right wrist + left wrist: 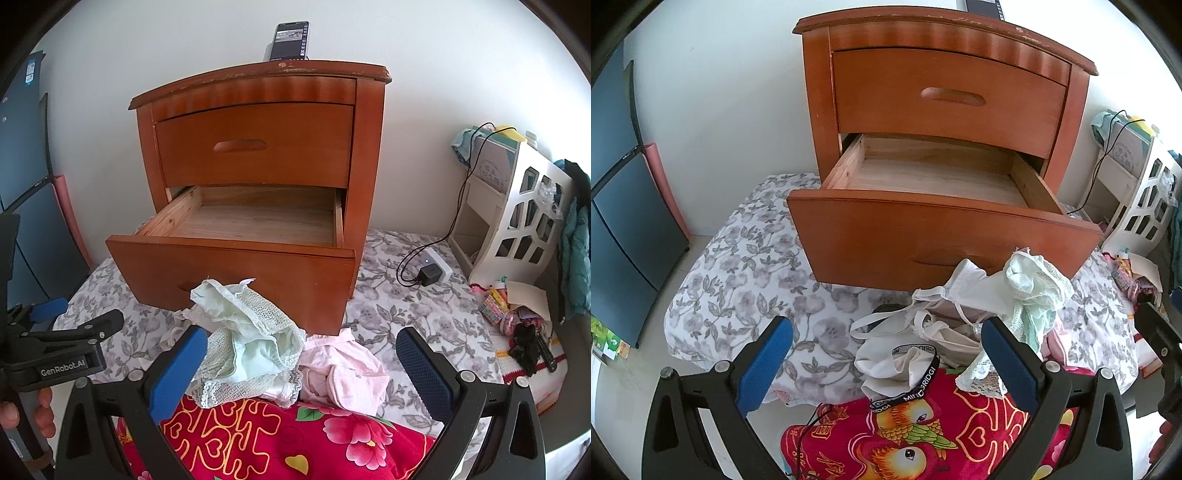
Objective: Take underwear out of drawer
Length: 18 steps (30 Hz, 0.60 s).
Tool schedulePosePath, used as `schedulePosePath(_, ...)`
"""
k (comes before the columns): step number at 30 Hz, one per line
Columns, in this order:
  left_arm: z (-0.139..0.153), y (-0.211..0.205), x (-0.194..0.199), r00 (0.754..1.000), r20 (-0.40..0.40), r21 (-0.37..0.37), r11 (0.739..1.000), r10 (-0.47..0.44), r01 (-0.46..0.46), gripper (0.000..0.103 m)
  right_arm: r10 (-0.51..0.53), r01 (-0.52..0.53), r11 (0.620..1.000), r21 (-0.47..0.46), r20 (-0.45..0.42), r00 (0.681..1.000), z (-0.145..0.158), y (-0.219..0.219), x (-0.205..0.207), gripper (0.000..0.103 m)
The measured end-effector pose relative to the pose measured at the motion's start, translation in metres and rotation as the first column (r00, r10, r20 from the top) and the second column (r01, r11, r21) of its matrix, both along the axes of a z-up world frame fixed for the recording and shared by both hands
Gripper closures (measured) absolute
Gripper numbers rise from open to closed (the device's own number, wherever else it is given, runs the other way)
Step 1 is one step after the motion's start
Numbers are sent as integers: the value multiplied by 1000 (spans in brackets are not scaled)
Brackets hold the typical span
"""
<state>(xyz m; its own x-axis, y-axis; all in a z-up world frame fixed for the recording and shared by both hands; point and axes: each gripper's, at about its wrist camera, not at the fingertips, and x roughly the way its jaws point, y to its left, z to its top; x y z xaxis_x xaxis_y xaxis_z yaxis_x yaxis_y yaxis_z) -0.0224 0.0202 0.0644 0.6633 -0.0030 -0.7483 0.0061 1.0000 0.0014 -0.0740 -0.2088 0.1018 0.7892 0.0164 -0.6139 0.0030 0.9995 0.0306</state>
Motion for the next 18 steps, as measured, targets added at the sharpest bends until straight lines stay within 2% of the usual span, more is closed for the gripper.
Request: schedulePosePath(18, -1, 2, 1, 1000, -9, -1, 1000, 3, -3, 1, 0, 0, 1000, 0, 0, 1000, 0, 1, 0, 0)
